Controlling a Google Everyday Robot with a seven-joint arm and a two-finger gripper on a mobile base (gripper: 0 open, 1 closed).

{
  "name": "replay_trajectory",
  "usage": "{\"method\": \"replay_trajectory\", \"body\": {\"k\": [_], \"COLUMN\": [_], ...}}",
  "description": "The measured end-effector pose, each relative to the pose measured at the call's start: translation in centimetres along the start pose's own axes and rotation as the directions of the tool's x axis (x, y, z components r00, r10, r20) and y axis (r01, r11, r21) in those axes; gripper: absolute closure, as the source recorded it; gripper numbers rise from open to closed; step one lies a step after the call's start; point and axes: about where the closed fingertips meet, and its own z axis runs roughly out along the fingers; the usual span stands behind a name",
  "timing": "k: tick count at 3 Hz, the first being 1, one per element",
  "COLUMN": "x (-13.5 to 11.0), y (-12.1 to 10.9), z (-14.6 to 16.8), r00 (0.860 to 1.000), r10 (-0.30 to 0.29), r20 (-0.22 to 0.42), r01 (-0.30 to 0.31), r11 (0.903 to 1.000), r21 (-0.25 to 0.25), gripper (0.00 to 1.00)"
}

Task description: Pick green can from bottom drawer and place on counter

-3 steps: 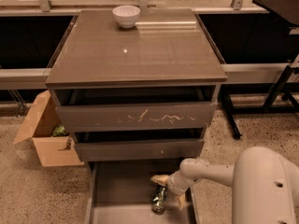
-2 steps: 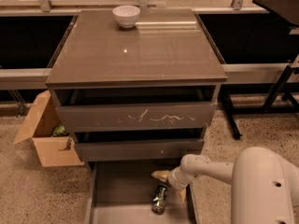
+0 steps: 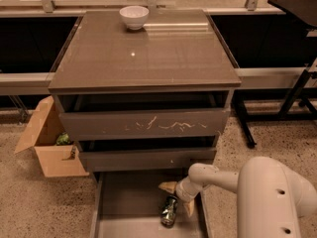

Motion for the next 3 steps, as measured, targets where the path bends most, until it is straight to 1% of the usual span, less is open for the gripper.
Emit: {"method": "replay_trajectory", "body": {"k": [1,2,3], "x": [1.0,1.4,1.3], "y": [-0.3,-0.7,-1.0], "z": [2.4,3.8,5.3], "r00": [0.998,0.994,0.988], "r10": [-0.011,-0.026,-0.034], "r20": [0.068,0.106,0.154], "r01": [0.012,0.028,0.039], "r11": [0.9999,0.9995,0.9988], "r21": [-0.006,-0.015,-0.029], "gripper": [0.0,0.0,0.19]}}
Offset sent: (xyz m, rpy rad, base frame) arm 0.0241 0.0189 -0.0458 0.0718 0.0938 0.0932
